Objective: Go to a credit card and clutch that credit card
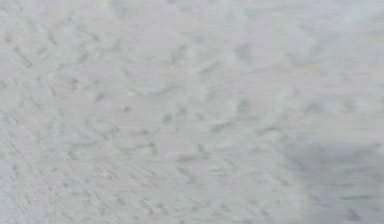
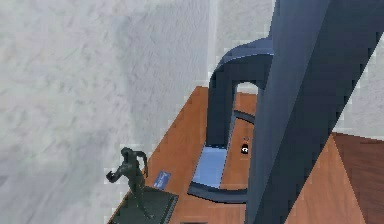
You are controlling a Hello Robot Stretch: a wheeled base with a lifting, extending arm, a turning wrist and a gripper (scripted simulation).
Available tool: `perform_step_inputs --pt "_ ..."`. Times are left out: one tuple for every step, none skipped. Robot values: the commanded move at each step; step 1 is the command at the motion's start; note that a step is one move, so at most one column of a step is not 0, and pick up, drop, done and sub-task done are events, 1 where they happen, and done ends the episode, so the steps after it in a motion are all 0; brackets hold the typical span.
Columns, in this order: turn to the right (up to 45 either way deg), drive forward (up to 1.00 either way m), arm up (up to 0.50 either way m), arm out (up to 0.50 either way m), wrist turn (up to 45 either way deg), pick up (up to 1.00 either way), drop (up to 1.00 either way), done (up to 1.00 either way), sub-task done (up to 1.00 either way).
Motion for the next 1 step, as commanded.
perform_step_inputs --pt "0.0 0.00 0.00 0.24 0.0 0.00 0.00 0.00 0.00"
